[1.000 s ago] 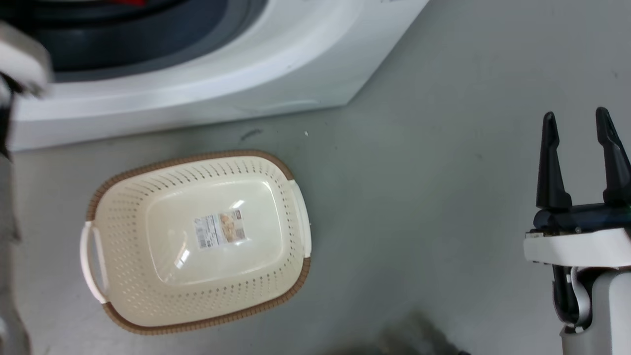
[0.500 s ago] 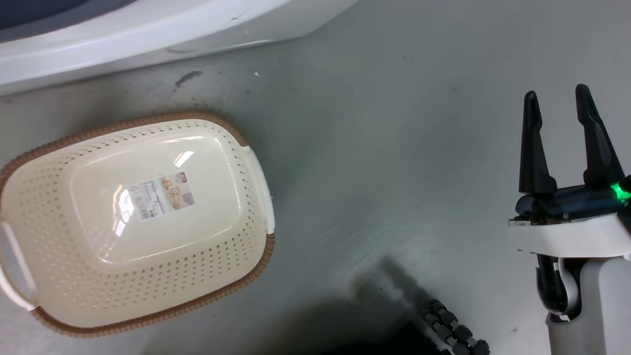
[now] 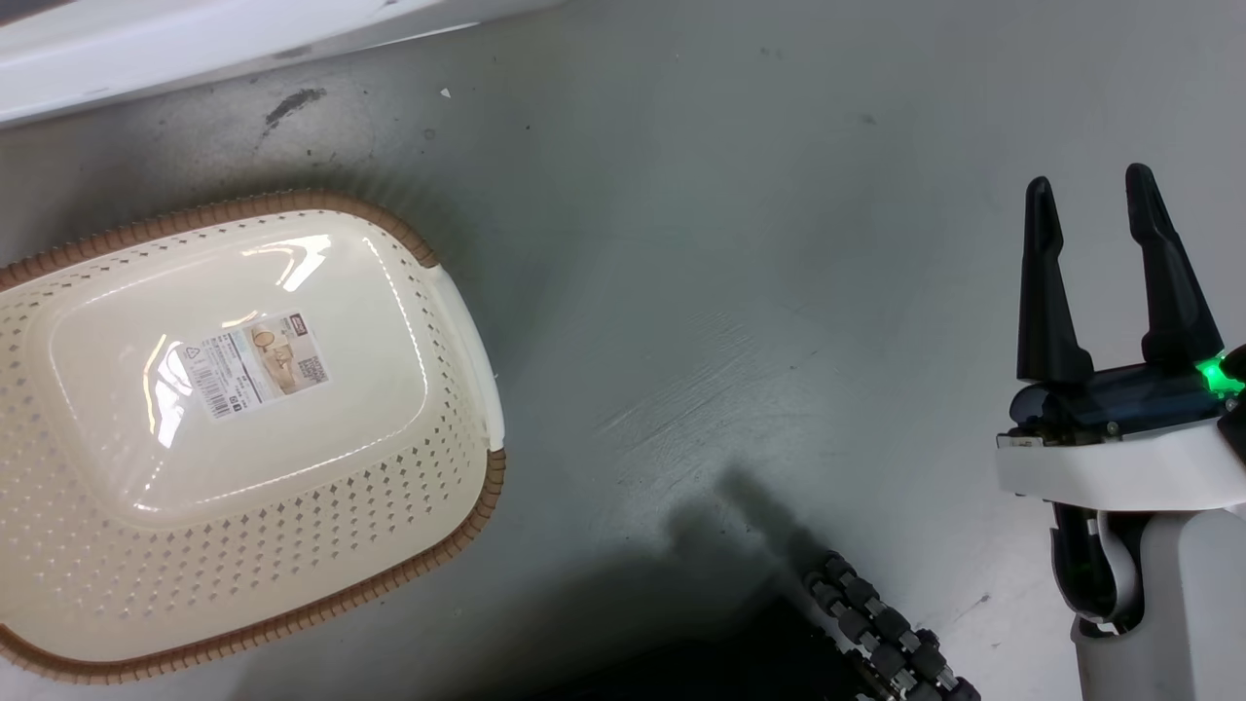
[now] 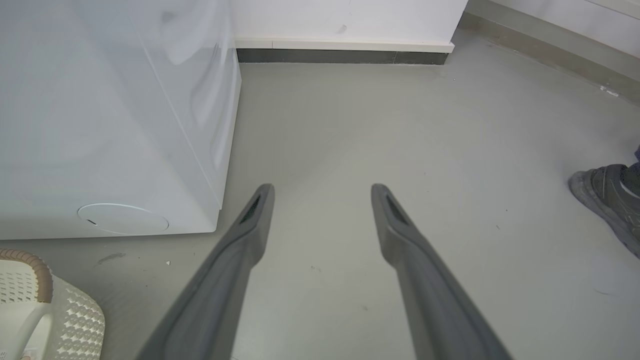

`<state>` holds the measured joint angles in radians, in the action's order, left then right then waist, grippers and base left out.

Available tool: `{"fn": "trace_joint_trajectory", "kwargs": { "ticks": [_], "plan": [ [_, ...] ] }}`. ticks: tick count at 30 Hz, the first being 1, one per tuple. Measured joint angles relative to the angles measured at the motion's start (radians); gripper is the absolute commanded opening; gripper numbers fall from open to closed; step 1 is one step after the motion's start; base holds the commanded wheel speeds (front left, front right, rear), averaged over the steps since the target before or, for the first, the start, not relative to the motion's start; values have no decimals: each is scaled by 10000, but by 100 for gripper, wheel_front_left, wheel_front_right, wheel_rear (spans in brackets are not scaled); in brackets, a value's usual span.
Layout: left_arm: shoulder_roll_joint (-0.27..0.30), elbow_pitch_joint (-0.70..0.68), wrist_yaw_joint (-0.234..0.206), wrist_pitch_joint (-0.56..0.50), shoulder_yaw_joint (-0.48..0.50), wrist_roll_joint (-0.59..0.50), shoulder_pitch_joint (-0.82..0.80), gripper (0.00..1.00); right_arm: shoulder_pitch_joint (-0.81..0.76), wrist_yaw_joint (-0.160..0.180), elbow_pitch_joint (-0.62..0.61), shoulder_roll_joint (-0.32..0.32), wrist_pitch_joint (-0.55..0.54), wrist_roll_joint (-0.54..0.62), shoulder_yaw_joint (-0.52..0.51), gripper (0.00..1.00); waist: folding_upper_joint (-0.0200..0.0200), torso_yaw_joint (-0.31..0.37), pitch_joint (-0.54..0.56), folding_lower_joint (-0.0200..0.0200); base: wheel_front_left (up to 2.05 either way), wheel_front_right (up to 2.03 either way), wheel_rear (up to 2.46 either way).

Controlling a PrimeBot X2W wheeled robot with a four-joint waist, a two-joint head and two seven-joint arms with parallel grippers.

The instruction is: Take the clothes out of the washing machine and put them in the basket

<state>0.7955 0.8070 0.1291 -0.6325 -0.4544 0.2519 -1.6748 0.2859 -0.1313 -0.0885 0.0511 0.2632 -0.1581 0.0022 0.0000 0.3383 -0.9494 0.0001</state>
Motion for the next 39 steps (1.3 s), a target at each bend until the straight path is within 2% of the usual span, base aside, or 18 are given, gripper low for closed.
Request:
{"fn": "trace_joint_trajectory", "kwargs": {
  "ticks": [7, 12, 16, 28, 30, 31, 34, 36, 39],
  "plan": [
    [100, -17, 0, 583, -552, 523, -81, 0, 188, 0, 42, -2, 0, 82, -58, 100, 0, -181, 57, 0, 0, 0, 0],
    [-155, 368, 13, 1567, -748, 686, 169, 0, 252, 0, 86, -4, 0, 297, -265, 100, 0, -357, 477, 0, 0, 0, 0],
    [-539, 602, -142, 2936, -838, 702, 733, 0, 246, 0, 142, -4, 0, 593, -447, 100, 0, -518, 964, -1, 0, 0, 0],
    [-2217, 1607, -474, 7637, -485, 1747, 3893, 0, -293, 0, 619, -8, 0, 1620, -1139, 100, 0, -1334, 3044, -2, 0, 0, 0],
    [-2314, 1634, -495, 7994, -489, 1758, 4219, 0, -370, 0, 660, -4, 0, 1691, -1193, 100, 0, -1412, 3249, -2, 0, 0, 0],
    [-2527, 1584, -497, 8521, -435, 1941, 4892, 0, -527, -2, 740, -6, 0, 1881, -1204, 100, 0, -1570, 3675, -1, 0, 0, 0],
    [-2867, 1030, -430, 8870, -207, 2268, 5769, 0, -802, -2, 849, -6, 0, 2044, -1198, 100, 0, -1801, 4320, -3, 0, 0, 0],
    [-2905, 384, -652, 8924, -81, 2209, 6357, 0, -988, -2, 905, -6, 0, 2144, -1208, 100, 0, -1958, 4756, -3, 0, 0, 0],
    [-2986, -1360, -1108, 8928, 389, 1965, 7406, 0, -1247, -2, 972, -6, 0, 2230, -1227, 100, 0, -2194, 5397, -4, 0, 0, 0]
  ]
}}
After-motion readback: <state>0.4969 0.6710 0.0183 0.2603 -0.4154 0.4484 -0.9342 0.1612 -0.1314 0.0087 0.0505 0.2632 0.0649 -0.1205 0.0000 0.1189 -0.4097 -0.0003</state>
